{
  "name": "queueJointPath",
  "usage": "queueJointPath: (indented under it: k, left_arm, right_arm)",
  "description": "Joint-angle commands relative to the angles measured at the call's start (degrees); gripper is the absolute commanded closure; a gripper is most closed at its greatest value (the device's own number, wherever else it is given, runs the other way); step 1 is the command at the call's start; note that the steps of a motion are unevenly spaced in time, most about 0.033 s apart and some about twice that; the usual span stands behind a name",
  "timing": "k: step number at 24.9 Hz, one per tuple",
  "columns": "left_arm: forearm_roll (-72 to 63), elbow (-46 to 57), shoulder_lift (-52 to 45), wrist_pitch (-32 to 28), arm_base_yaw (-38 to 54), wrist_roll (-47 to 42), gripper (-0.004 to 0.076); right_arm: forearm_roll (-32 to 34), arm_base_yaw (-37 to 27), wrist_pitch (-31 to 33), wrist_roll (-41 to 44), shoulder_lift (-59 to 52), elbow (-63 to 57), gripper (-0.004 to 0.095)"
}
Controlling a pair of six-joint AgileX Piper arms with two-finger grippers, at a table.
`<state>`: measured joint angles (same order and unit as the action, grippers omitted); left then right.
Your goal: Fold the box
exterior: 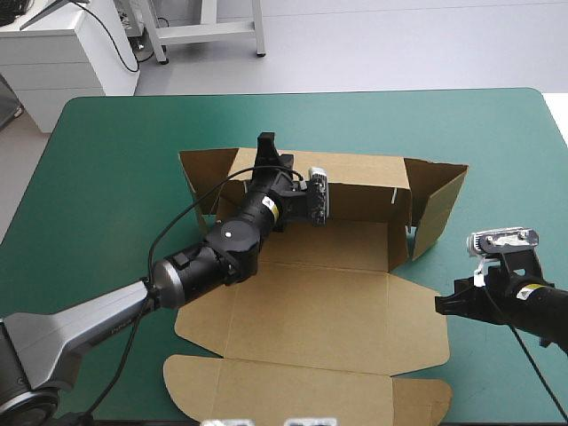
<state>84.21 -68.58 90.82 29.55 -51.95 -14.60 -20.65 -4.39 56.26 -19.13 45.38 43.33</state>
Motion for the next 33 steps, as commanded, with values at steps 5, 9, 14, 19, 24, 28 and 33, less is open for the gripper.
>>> queueJointPath:
  k: [5, 9, 14, 19, 24, 28, 33]
  left_arm:
    - [18.3, 5.1, -2.6, 7.2, -2.9, -18.3, 0.0731]
    - [18.2, 6.0, -2.6, 9.6, -3.5, -19.4, 0.0731]
    - [18.2, 6.0, -2.6, 7.4, -3.5, -19.4, 0.0731]
    - [18.2, 6.1, -1.2, 5.4, -3.5, -19.4, 0.0731]
    - [18.2, 6.1, 0.9, 6.8, -3.5, -19.0, 0.0731]
    - [18.2, 6.1, 1.2, 6.8, -3.5, -19.0, 0.0731]
    - [18.2, 6.1, 1.4, 6.9, -3.5, -19.0, 0.0731]
  right_arm:
    - [-1.3, -0.5, -3.4, 1.3, -0.2, 3.7, 0.0888]
    - [-1.3, -0.5, -4.0, 2.5, 1.2, 8.8, 0.0888]
    - [-3.2, -0.5, -4.2, 2.5, 8.2, 17.4, 0.0888]
    - [-3.2, -0.5, -3.8, 2.0, 21.5, 31.8, 0.0888]
    - [-2.8, -0.5, -2.6, 1.8, 31.4, 40.1, 0.0888]
    - [-2.8, -0.5, -2.6, 1.8, 36.4, 42.9, 0.0888]
    - [-2.8, -0.4, -2.8, 1.6, 40.8, 44.1, 0.0888]
